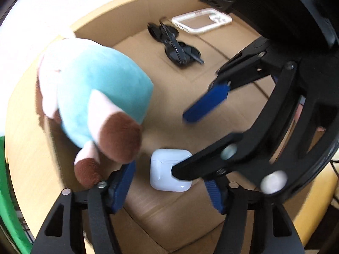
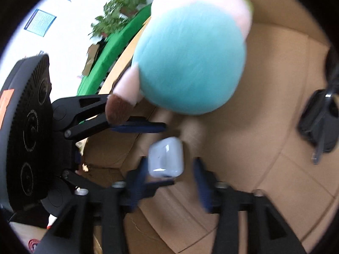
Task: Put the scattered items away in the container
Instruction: 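Release the earbud case in the box by opening the left tool, then withdraw the left tool from the box, then move the right tool to the pink pen and grasp it, then lift the pink pen with the right tool and carry it over the box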
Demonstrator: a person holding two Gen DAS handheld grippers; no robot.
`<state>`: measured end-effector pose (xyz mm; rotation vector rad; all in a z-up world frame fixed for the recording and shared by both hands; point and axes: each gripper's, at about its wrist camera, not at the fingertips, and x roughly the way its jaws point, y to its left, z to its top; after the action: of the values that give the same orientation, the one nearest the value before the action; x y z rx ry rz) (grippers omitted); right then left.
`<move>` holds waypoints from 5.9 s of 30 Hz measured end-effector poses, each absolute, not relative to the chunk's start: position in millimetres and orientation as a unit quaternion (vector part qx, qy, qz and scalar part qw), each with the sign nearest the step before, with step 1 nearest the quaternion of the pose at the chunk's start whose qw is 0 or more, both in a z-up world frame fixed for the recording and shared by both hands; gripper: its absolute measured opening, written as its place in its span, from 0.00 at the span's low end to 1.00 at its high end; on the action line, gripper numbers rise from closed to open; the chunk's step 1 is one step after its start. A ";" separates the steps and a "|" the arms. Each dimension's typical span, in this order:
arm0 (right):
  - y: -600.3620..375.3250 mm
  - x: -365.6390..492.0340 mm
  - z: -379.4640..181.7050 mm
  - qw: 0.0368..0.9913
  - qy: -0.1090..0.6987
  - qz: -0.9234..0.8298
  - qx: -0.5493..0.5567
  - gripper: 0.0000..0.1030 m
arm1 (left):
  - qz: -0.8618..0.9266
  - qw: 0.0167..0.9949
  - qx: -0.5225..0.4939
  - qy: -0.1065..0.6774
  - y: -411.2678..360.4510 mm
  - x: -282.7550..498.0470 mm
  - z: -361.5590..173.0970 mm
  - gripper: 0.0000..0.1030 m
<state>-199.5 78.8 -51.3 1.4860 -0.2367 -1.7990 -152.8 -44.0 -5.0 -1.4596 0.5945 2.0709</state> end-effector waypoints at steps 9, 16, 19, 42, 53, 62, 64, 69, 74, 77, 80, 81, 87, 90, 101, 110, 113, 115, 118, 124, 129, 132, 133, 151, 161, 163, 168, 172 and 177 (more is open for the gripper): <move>137.7 -132.9 28.2 0.257 -0.039 -0.844 0.470 0.76 | 0.871 0.198 -0.424 0.147 -64.8 -95.4 58.4 0.89; 188.3 -24.5 40.4 0.095 -0.034 -0.935 0.339 0.78 | 0.941 0.126 -0.315 0.002 -65.0 -32.5 67.8 1.00; 194.8 -8.6 19.6 0.045 -0.025 -0.952 0.302 0.78 | 0.944 0.089 -0.317 -0.011 -60.3 -33.2 50.7 1.00; 197.3 11.1 -28.6 -0.014 -0.003 -0.967 0.254 0.83 | 0.956 0.061 -0.288 -0.016 -37.7 -24.6 -6.7 1.00; 195.6 10.7 -29.3 -0.018 0.000 -0.965 0.261 0.88 | 0.960 0.063 -0.272 -0.016 -37.1 -16.2 -9.3 1.00; 194.8 10.7 -29.6 -0.020 0.002 -0.964 0.263 0.89 | 0.960 0.063 -0.273 -0.017 -36.9 -16.0 -9.6 1.00; 194.7 10.8 -29.6 -0.020 0.002 -0.964 0.263 0.89 | 0.960 0.063 -0.273 -0.017 -36.4 -15.8 -9.4 1.00; 194.4 10.9 -29.2 -0.020 0.002 -0.964 0.264 0.89 | 0.960 0.062 -0.272 -0.017 -36.2 -15.8 -9.5 1.00; 194.1 10.9 -29.0 -0.020 0.002 -0.964 0.264 0.89 | 0.960 0.062 -0.272 -0.017 -36.3 -15.8 -9.6 1.00; 194.0 10.9 -28.9 -0.020 0.002 -0.964 0.264 0.89 | 0.960 0.062 -0.272 -0.018 -36.4 -16.0 -9.8 1.00; 193.8 11.1 -28.8 -0.020 0.002 -0.964 0.264 0.89 | 0.960 0.059 -0.272 -0.019 -36.3 -16.4 -10.1 1.00; 193.7 11.1 -28.7 -0.020 0.002 -0.964 0.264 0.90 | 0.960 0.058 -0.272 -0.019 -36.1 -16.7 -10.2 1.00; 193.6 11.2 -28.6 -0.021 0.003 -0.964 0.265 0.90 | 0.961 0.053 -0.272 -0.018 -35.1 -17.0 -10.6 1.00; 195.2 13.7 -28.4 -0.008 0.004 -0.965 0.262 0.90 | 0.962 0.047 -0.269 -0.015 -33.5 -15.1 -9.8 1.00; 308.2 65.3 16.3 0.145 0.047 -0.958 0.243 0.90 | 0.968 0.061 -0.242 -0.008 -6.9 31.0 38.1 1.00; 369.8 23.8 -55.8 0.160 0.122 -0.890 0.408 0.85 | 0.944 0.081 -0.318 -0.034 16.6 37.0 10.1 1.00; 360.5 18.2 -67.9 0.205 0.114 -0.871 0.431 0.85 | 0.938 0.092 -0.332 -0.025 26.0 38.8 3.5 1.00; 353.5 19.4 -76.5 0.218 0.125 -0.856 0.452 0.81 | 0.937 0.092 -0.338 -0.014 32.1 41.3 1.9 1.00; 347.9 31.9 -76.3 0.234 0.118 -0.849 0.459 0.75 | 0.930 0.096 -0.356 -0.009 38.9 41.0 -1.1 1.00; 316.9 76.3 -69.3 0.226 0.132 -0.836 0.483 0.58 | 0.913 0.138 -0.383 -0.012 59.1 41.9 -6.3 1.00; 280.9 108.7 -66.8 0.179 0.102 -0.853 0.479 0.37 | 0.890 0.179 -0.418 -0.038 76.2 36.2 -9.0 1.00; 269.0 114.3 -66.6 0.151 0.069 -0.864 0.475 0.15 | 0.873 0.212 -0.435 -0.055 90.0 32.3 -8.9 1.00; 267.6 114.0 -66.3 0.148 0.049 -0.865 0.477 0.12 | 0.869 0.222 -0.438 -0.058 94.7 30.8 -9.0 1.00; 252.7 139.0 -53.2 0.166 -0.127 -0.879 0.429 0.10 | 0.803 0.256 -0.508 -0.181 110.2 0.3 -43.1 0.47; 229.7 136.5 -67.0 0.218 -0.143 -0.851 0.456 0.12 | 0.796 0.261 -0.512 -0.189 101.5 0.2 -44.3 0.21; 227.4 135.7 -68.3 0.225 -0.149 -0.846 0.459 0.12 | 0.802 0.266 -0.504 -0.182 101.7 2.5 -36.9 0.21; 225.7 135.6 -59.3 0.236 -0.147 -0.849 0.450 0.11 | 0.819 0.278 -0.474 -0.168 96.8 10.1 -6.2 0.19; 217.5 131.1 -40.4 0.249 -0.127 -0.858 0.431 0.11 | 0.836 0.276 -0.450 -0.148 91.0 10.2 24.9 0.19; 210.4 110.8 -6.4 0.271 -0.109 -0.869 0.399 0.11 | 0.853 0.282 -0.417 -0.137 77.6 -9.0 72.0 0.19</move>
<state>110.8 210.4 -6.4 1.0753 -0.2931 -2.3421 -9.0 77.6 72.0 -1.1167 -0.3682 2.2851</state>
